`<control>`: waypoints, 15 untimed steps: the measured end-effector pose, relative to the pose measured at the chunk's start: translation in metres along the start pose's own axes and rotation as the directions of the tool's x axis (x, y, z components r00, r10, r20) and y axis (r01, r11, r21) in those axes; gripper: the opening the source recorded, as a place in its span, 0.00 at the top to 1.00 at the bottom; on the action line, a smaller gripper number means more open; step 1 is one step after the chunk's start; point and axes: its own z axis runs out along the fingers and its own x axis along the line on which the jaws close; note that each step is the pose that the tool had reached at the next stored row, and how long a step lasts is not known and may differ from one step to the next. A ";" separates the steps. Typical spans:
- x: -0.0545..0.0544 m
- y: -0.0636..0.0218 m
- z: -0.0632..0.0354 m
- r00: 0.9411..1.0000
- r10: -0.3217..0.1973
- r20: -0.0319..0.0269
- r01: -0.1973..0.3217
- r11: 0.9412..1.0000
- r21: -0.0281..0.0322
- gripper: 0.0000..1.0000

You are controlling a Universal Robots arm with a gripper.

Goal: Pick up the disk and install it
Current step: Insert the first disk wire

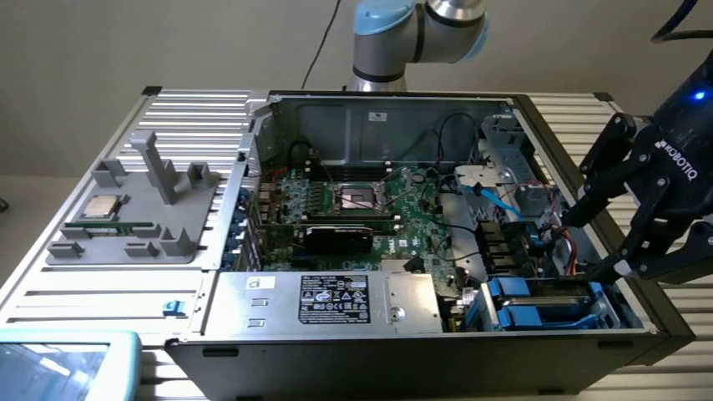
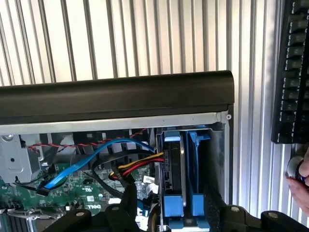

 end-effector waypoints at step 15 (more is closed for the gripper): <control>0.000 0.0000 -0.0003 1.000 0.000 0.000 0.000 1.000 0.000 0.34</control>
